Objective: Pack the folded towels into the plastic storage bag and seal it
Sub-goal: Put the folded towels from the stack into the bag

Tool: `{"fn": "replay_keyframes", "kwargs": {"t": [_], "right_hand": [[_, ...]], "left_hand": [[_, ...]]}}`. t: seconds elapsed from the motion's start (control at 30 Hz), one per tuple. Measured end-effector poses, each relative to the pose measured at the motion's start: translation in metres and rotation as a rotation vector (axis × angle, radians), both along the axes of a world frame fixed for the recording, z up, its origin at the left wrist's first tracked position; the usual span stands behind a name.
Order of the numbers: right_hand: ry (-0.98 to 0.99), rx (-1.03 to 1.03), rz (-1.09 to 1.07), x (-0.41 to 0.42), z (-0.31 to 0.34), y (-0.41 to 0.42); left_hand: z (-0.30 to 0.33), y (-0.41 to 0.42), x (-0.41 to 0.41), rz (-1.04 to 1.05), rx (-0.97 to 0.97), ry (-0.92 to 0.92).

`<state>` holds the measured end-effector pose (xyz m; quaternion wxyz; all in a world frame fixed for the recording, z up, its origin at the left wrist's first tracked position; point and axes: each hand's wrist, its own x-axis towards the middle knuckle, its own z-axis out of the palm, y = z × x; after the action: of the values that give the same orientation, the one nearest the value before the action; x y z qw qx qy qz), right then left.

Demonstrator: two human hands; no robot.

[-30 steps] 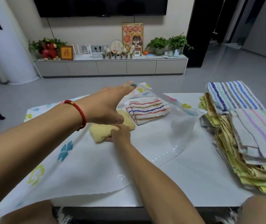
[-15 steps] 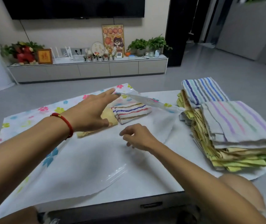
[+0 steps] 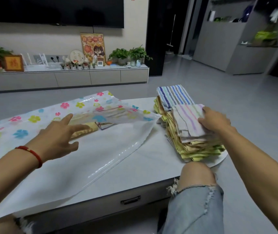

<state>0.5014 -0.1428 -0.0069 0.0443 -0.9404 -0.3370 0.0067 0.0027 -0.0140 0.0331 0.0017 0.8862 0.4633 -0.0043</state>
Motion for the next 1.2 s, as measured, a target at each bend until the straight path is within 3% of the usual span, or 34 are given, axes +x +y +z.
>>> {"fn": "replay_keyframes", "kwargs": {"t": [0.07,0.13,0.27,0.43,0.6,0.73,0.83,0.93,1.0,1.07,1.2], "right_hand": [[-0.175,0.005,0.046,-0.004,0.004,0.001],[-0.139,0.076,0.063,-0.009,0.009,0.0],[0.258,0.284,0.101,0.001,0.023,0.0],[0.978,0.287,0.187,-0.016,0.056,-0.006],[1.279,0.287,0.561,-0.099,0.071,-0.015],[1.342,0.205,0.827,-0.209,0.042,0.022],[1.515,0.328,0.815,-0.302,0.014,0.078],[1.635,0.594,0.66,-0.393,-0.009,0.139],[1.823,0.709,0.528,-0.445,-0.026,0.17],[1.892,0.653,0.48,-0.488,-0.053,0.189],[1.705,0.376,0.538,-0.536,-0.114,0.2]], "left_hand": [[-0.003,-0.007,-0.011,0.011,-0.021,-0.003],[-0.003,-0.011,-0.019,0.047,-0.036,0.018],[0.003,-0.013,-0.033,0.099,-0.037,0.065],[0.009,-0.003,-0.045,0.073,-0.043,0.1],[0.029,0.01,-0.053,0.052,-0.003,0.191],[0.054,0.02,-0.058,-0.03,0.013,0.277],[0.069,0.022,-0.058,-0.052,-0.04,0.3],[0.077,0.024,-0.061,-0.083,-0.083,0.247],[0.08,0.026,-0.063,-0.103,-0.089,0.221],[0.082,0.028,-0.067,-0.123,-0.091,0.199],[0.079,0.032,-0.079,-0.146,-0.113,0.133]]}}
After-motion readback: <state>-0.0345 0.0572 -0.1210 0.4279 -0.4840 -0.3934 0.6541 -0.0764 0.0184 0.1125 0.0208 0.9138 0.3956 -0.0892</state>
